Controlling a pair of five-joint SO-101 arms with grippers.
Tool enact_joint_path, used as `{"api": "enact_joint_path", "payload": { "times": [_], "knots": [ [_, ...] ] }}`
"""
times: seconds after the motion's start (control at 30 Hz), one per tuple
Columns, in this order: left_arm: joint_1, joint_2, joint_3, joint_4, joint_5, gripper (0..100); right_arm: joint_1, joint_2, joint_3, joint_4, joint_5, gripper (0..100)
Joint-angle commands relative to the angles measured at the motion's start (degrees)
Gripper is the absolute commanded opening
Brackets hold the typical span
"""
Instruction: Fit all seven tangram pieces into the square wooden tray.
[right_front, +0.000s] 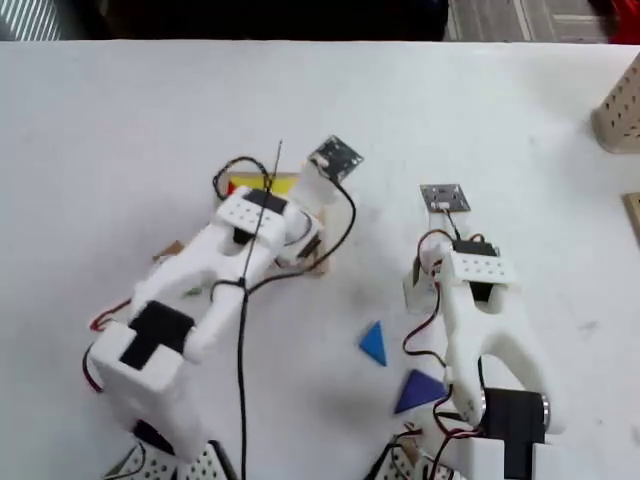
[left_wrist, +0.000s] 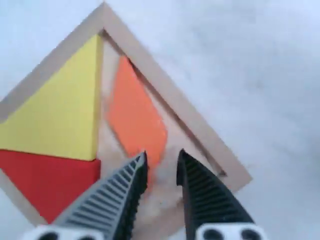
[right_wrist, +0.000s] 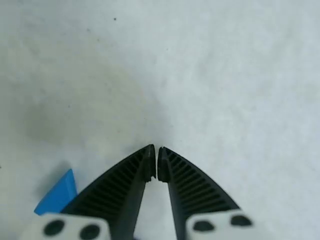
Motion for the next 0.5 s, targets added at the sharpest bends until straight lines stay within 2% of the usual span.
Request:
{"api": "enact_joint_path", "payload": {
  "times": [0.0,0.47],
  "knots": [
    [-2.3,0.2,-7.1,4.2,-0.1,11,-0.3,-2.3,-0.4,-0.7,0.5,2.5],
    [-1.1,0.4,-7.1,1.7,-0.1,11,-0.3,-2.5,-0.4,-0.7,0.5,2.5]
  ]
}}
